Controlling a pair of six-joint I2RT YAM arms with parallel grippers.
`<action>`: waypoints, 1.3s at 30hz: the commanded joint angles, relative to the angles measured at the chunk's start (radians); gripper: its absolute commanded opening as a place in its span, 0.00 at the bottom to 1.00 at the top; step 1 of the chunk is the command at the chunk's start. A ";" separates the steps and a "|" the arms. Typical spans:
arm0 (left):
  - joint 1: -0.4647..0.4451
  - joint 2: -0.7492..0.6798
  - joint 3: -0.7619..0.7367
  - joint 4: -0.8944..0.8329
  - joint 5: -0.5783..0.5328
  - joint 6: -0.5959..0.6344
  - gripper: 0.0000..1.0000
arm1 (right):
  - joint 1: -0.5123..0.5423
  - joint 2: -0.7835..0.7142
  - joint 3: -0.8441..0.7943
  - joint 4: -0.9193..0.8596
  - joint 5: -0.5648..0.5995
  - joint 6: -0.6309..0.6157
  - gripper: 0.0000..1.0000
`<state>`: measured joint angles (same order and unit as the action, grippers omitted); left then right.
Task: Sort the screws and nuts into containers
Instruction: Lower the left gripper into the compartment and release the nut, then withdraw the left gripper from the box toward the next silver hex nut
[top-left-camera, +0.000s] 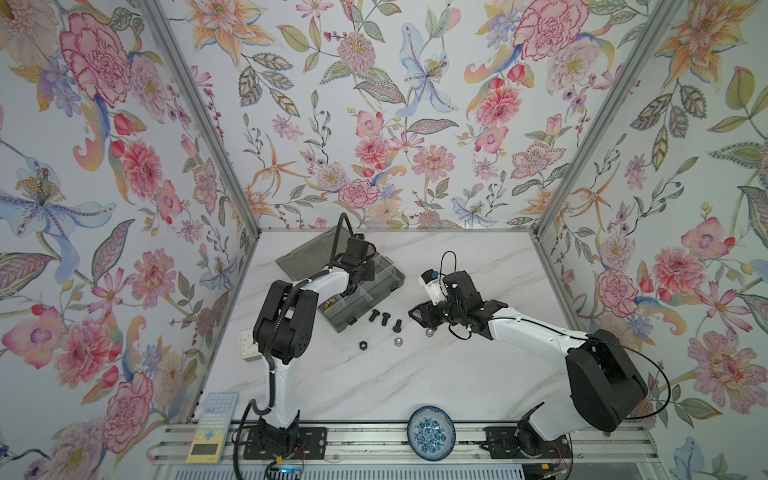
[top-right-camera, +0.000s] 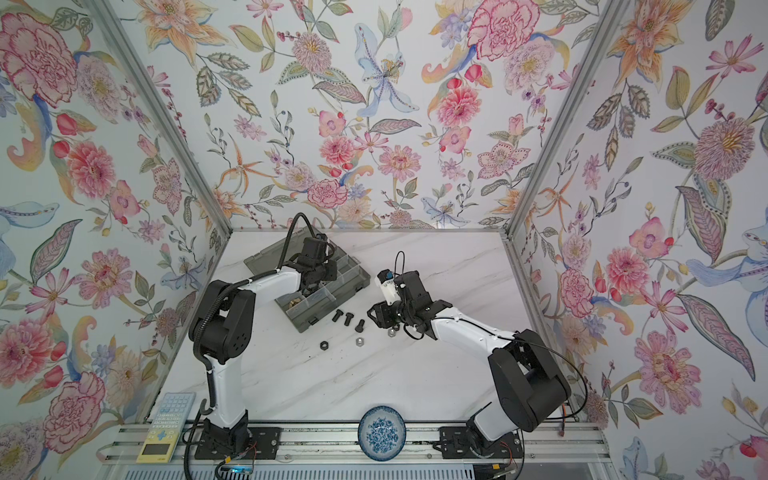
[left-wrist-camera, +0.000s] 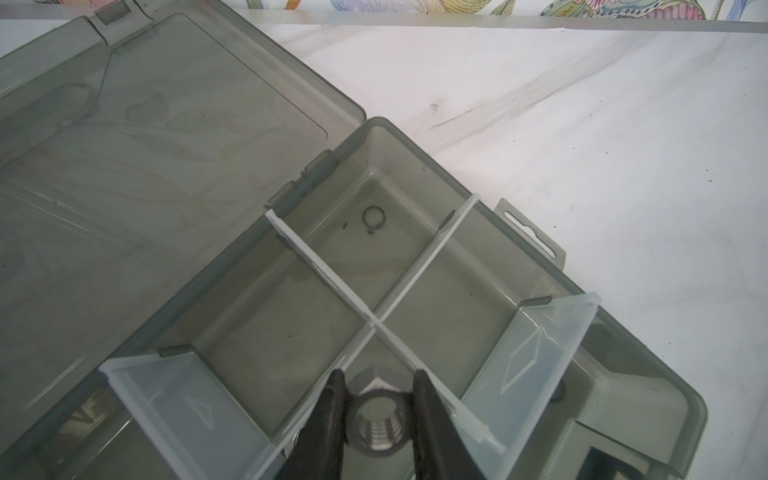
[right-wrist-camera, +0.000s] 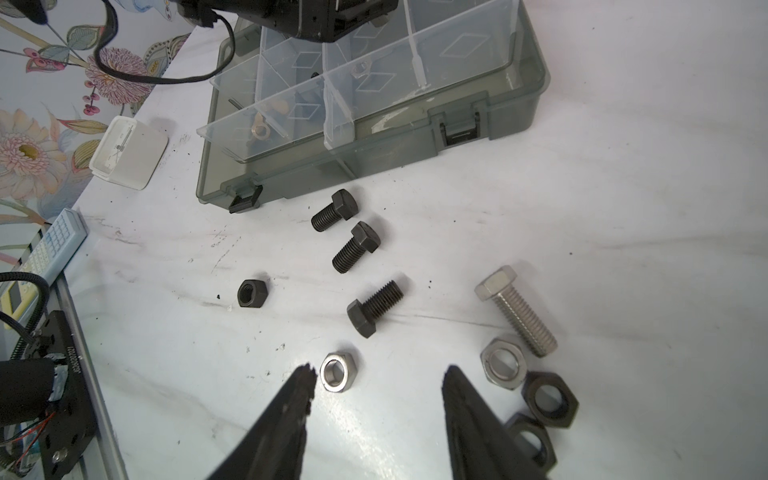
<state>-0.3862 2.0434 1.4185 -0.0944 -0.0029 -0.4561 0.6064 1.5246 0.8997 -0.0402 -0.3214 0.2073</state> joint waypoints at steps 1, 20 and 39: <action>0.008 -0.035 -0.020 -0.013 0.005 -0.003 0.00 | 0.001 -0.002 -0.016 -0.010 0.012 0.008 0.53; 0.007 -0.100 -0.024 -0.023 -0.008 -0.011 0.61 | 0.002 -0.003 -0.018 -0.010 0.013 0.008 0.54; -0.117 -0.288 -0.191 -0.043 -0.032 -0.017 0.79 | 0.000 -0.023 -0.018 -0.020 0.018 0.006 0.61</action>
<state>-0.4763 1.8061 1.2747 -0.1184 -0.0074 -0.4679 0.6064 1.5246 0.8951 -0.0414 -0.3206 0.2077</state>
